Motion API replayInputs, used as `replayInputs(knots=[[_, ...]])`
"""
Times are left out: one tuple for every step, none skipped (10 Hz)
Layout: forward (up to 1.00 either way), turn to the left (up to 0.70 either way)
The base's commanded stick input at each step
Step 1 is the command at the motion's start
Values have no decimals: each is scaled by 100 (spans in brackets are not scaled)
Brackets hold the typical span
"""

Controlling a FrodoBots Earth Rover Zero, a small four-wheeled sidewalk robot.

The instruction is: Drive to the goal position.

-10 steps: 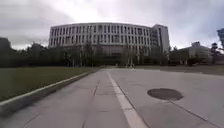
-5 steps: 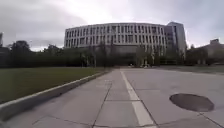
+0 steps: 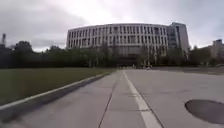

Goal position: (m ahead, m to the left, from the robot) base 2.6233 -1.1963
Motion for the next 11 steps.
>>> replayInputs(knots=[[70,0],[70,0],[70,0],[70,0],[70,0],[70,0],[70,0],[70,0],[70,0],[70,0],[70,0]])
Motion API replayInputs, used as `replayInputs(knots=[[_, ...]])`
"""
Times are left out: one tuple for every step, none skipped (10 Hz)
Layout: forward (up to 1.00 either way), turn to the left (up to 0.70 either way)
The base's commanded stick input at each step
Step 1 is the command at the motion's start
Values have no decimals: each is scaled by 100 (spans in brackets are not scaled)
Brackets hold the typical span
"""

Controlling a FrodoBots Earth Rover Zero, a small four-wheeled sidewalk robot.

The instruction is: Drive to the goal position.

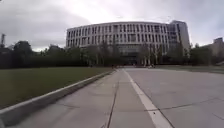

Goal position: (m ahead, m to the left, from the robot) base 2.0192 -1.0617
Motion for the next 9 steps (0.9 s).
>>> replayInputs(knots=[[70,0],[70,0],[70,-1],[70,-22],[70,-16],[70,-7],[70,0],[70,0],[70,0]])
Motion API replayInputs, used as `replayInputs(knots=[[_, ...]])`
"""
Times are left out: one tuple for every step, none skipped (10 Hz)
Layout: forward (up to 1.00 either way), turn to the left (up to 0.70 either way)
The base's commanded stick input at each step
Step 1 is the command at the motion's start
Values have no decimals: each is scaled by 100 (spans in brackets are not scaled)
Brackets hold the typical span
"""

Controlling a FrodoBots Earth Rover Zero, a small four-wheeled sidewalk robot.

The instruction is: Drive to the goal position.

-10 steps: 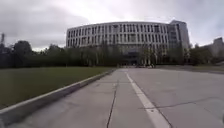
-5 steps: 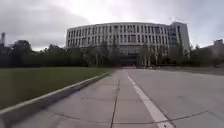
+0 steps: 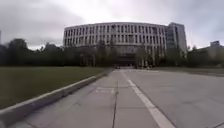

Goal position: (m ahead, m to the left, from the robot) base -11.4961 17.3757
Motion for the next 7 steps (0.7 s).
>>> replayInputs(knots=[[70,0],[70,0],[70,0],[70,0],[62,0],[9,0],[6,0]])
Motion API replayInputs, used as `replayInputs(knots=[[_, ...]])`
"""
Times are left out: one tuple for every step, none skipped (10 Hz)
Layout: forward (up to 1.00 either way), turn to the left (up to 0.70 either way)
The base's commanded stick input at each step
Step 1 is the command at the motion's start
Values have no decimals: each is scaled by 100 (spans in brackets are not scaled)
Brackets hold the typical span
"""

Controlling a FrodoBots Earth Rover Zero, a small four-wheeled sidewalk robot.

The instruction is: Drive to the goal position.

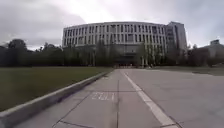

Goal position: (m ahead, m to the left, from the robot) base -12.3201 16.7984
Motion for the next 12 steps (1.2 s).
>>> replayInputs(knots=[[5,0],[5,0],[5,0],[5,0],[5,0],[5,0],[5,0],[5,0],[5,0],[5,0],[5,0],[5,0]])
